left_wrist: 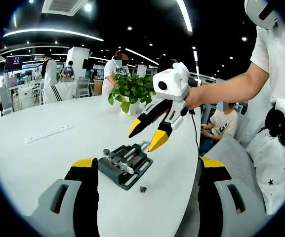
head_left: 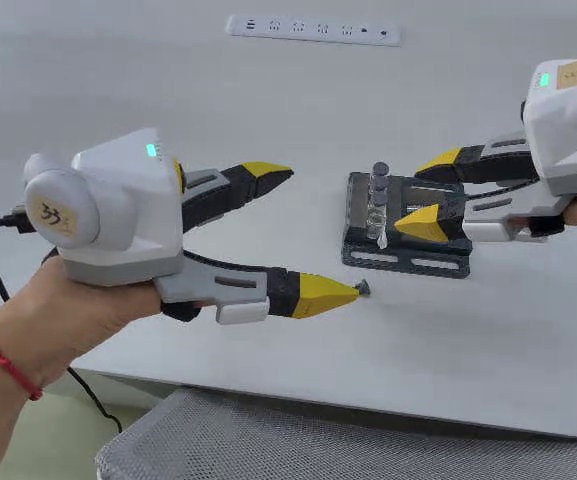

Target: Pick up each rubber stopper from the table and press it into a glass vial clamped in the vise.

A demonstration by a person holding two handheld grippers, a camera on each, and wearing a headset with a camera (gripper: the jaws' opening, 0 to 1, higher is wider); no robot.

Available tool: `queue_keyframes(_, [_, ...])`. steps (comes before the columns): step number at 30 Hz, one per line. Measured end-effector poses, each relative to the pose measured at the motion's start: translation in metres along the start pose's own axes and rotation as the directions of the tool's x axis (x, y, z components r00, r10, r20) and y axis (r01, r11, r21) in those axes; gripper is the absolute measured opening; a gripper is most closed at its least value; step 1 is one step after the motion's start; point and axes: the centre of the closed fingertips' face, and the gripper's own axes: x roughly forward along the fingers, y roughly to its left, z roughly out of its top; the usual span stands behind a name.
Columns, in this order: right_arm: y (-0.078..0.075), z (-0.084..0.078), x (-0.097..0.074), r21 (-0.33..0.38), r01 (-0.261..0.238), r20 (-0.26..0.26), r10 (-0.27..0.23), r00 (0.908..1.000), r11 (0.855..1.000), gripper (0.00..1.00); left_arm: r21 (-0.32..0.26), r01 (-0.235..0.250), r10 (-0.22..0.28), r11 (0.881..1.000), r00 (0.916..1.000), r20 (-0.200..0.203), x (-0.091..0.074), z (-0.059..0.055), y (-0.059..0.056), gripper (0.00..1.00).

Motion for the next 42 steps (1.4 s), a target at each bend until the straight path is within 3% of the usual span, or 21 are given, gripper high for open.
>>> queue_keyframes(4, [0.009,0.001,-0.004,0.006,-0.019,0.059,0.018,0.9981,1.000,0.36,0.000,-0.001,0.001,1.000,1.0000,-0.002,0.000,0.001,-0.001,0.82])
queue_keyframes(14, [0.035,-0.016,-0.002,0.026,-0.079,0.102,0.076,0.9919,0.997,0.36,-0.004,-0.005,0.005,1.000,0.9998,-0.018,-0.002,-0.002,-0.004,0.82])
queue_keyframes(25, [0.048,-0.043,0.013,0.029,-0.124,0.082,0.121,0.9893,0.992,0.27,-0.022,-0.007,0.007,1.000,0.9996,-0.027,-0.003,-0.009,-0.005,0.82])
queue_keyframes(35, [0.043,-0.059,0.041,0.023,-0.145,0.044,0.144,0.9886,0.989,0.20,-0.036,-0.008,0.007,0.999,0.9994,-0.035,0.000,-0.014,-0.005,0.82])
queue_keyframes(42, [0.040,-0.066,0.061,-0.011,-0.167,0.007,0.167,0.9858,0.986,0.18,-0.040,-0.001,-0.002,0.999,0.9977,-0.068,0.002,-0.026,-0.005,0.81])
